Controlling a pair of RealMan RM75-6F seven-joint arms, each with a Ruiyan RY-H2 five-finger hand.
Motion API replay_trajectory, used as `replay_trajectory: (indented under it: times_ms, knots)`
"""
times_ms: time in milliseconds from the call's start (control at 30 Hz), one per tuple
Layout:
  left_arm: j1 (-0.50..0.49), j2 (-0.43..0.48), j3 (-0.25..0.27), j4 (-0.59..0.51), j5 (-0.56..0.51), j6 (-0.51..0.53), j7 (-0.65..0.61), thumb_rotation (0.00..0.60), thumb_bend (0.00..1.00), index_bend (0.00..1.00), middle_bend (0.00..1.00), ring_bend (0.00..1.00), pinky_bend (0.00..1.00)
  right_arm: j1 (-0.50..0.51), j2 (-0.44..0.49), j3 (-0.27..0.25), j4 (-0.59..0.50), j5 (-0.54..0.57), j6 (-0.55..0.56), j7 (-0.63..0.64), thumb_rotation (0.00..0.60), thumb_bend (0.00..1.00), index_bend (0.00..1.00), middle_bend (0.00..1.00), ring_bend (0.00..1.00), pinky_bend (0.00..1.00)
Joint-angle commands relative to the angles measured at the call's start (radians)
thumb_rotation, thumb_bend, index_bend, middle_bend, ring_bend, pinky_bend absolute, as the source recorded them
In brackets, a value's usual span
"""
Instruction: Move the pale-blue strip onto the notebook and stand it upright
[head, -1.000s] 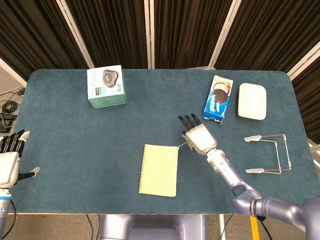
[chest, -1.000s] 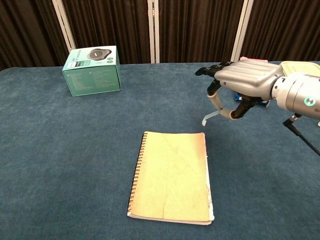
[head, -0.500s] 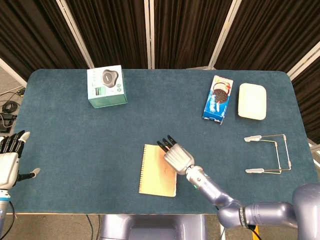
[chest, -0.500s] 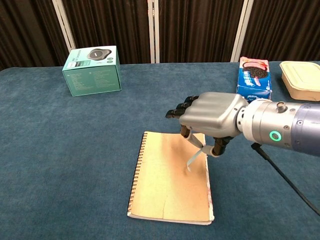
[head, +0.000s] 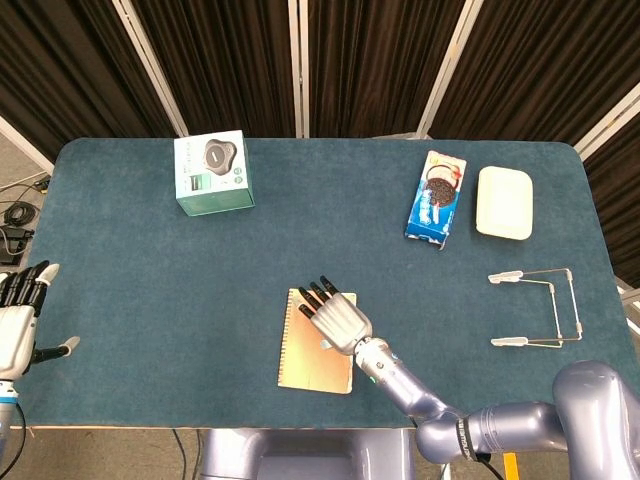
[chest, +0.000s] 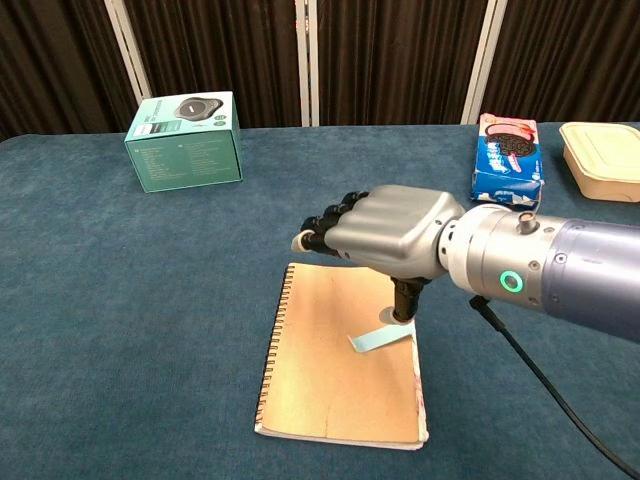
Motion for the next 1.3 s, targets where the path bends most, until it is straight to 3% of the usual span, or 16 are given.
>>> replay_trajectory:
  times_ms: [33, 167, 333, 400, 467, 567, 667, 767, 900, 1033, 1167, 1300]
  knots:
    - [0.001, 0.001, 0.003, -0.001, 0.009, 0.004, -0.003, 0.600, 0.00, 0.00, 0.00, 0.00, 0.00, -0.035, 0.069, -0.005, -0.073, -0.082, 0.057, 0.065, 0.600, 0.16, 0.00, 0.00, 0.00, 0.00]
    - [0.001, -0.001, 0.007, -0.002, 0.020, 0.004, -0.007, 0.600, 0.00, 0.00, 0.00, 0.00, 0.00, -0.106, 0.200, -0.046, -0.115, -0.265, 0.136, 0.186, 0.600, 0.16, 0.00, 0.00, 0.00, 0.00]
    - [-0.006, -0.007, 0.011, 0.002, 0.045, 0.001, -0.020, 0.600, 0.00, 0.00, 0.00, 0.00, 0.00, -0.210, 0.358, -0.112, -0.063, -0.459, 0.242, 0.393, 0.600, 0.15, 0.00, 0.00, 0.00, 0.00]
    - [-0.020, -0.011, 0.006, 0.012, 0.056, -0.011, -0.028, 0.600, 0.08, 0.00, 0.00, 0.00, 0.00, -0.255, 0.409, -0.139, 0.015, -0.561, 0.309, 0.520, 0.600, 0.15, 0.00, 0.00, 0.00, 0.00]
    - [-0.040, -0.018, -0.004, 0.030, 0.065, -0.026, -0.031, 0.600, 0.29, 0.00, 0.00, 0.00, 0.00, -0.302, 0.434, -0.158, 0.124, -0.643, 0.393, 0.639, 0.600, 0.15, 0.00, 0.00, 0.00, 0.00]
    - [-0.081, -0.026, -0.021, 0.052, 0.085, -0.059, -0.038, 0.600, 0.48, 0.00, 0.00, 0.00, 0.00, -0.371, 0.439, -0.179, 0.303, -0.712, 0.499, 0.810, 0.600, 0.13, 0.00, 0.00, 0.00, 0.00]
    - [-0.152, -0.041, -0.037, 0.062, 0.135, -0.125, -0.082, 0.600, 0.55, 0.00, 0.00, 0.00, 0.00, -0.440, 0.434, -0.194, 0.448, -0.718, 0.558, 0.916, 0.600, 0.09, 0.00, 0.00, 0.00, 0.00]
    - [-0.211, -0.053, -0.040, 0.074, 0.176, -0.188, -0.107, 0.600, 0.57, 0.03, 0.00, 0.00, 0.00, -0.485, 0.422, -0.199, 0.509, -0.717, 0.583, 0.968, 0.600, 0.04, 0.00, 0.00, 0.00, 0.00]
    - [-0.304, -0.069, -0.044, 0.034, 0.201, -0.303, -0.063, 0.600, 0.63, 0.18, 0.00, 0.00, 0.00, -0.560, 0.419, -0.182, 0.426, -0.659, 0.604, 0.995, 0.600, 0.03, 0.00, 0.00, 0.00, 0.00]
    - [-0.406, -0.092, -0.061, -0.028, 0.152, -0.453, 0.018, 0.600, 0.78, 0.33, 0.00, 0.00, 0.00, -0.615, 0.446, -0.155, 0.256, -0.589, 0.610, 0.942, 0.600, 0.00, 0.00, 0.00, 0.00, 0.00]
    - [-0.502, -0.142, -0.086, -0.062, 0.049, -0.584, 0.120, 0.600, 0.89, 0.35, 0.00, 0.00, 0.00, -0.631, 0.461, -0.129, 0.170, -0.557, 0.594, 0.908, 0.600, 0.00, 0.02, 0.00, 0.00, 0.00]
    - [-0.604, -0.233, -0.111, -0.046, -0.081, -0.669, 0.251, 0.600, 0.92, 0.36, 0.00, 0.00, 0.00, -0.632, 0.476, -0.104, 0.142, -0.533, 0.563, 0.884, 0.600, 0.00, 0.06, 0.00, 0.00, 0.00]
